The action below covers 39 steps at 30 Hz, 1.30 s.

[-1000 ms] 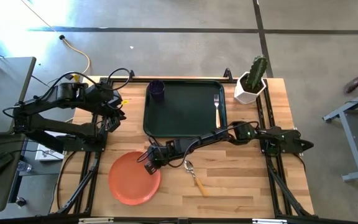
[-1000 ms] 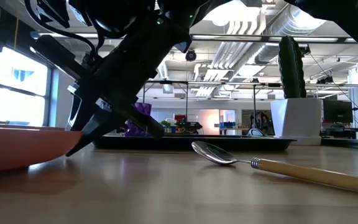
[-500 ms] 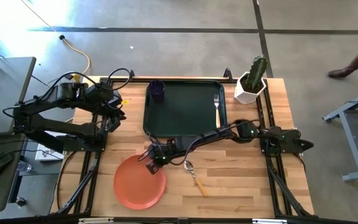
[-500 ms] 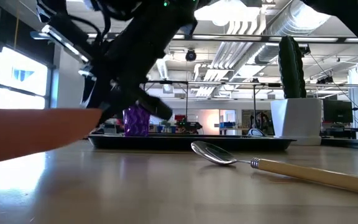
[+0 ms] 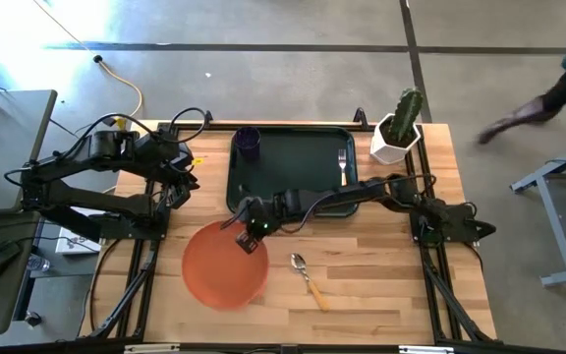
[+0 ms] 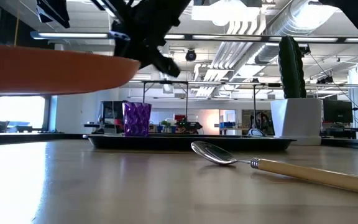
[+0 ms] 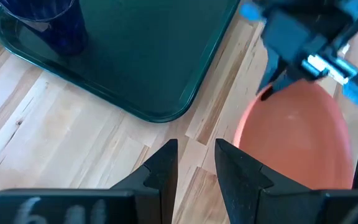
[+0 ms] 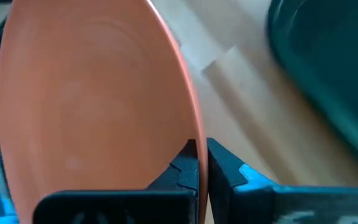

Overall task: Pick and place plate/cup/fork/spoon on tray
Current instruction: Put the orange plate on the serving tray

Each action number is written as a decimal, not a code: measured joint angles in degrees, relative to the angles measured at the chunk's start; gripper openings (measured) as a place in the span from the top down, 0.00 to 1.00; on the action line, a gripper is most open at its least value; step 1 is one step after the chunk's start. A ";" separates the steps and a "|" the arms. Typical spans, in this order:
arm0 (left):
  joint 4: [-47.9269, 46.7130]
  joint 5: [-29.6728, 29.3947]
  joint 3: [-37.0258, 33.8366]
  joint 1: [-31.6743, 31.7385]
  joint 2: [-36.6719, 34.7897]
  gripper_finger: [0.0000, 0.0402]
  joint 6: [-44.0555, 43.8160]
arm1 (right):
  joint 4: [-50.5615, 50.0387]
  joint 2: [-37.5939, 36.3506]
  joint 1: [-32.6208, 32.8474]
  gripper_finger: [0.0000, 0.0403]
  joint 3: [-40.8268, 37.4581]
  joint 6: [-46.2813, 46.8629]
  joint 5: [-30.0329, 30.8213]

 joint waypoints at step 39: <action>0.13 -2.29 0.00 0.00 0.02 0.77 0.00 | -24.51 -21.03 -22.20 1.00 0.02 -38.34 26.19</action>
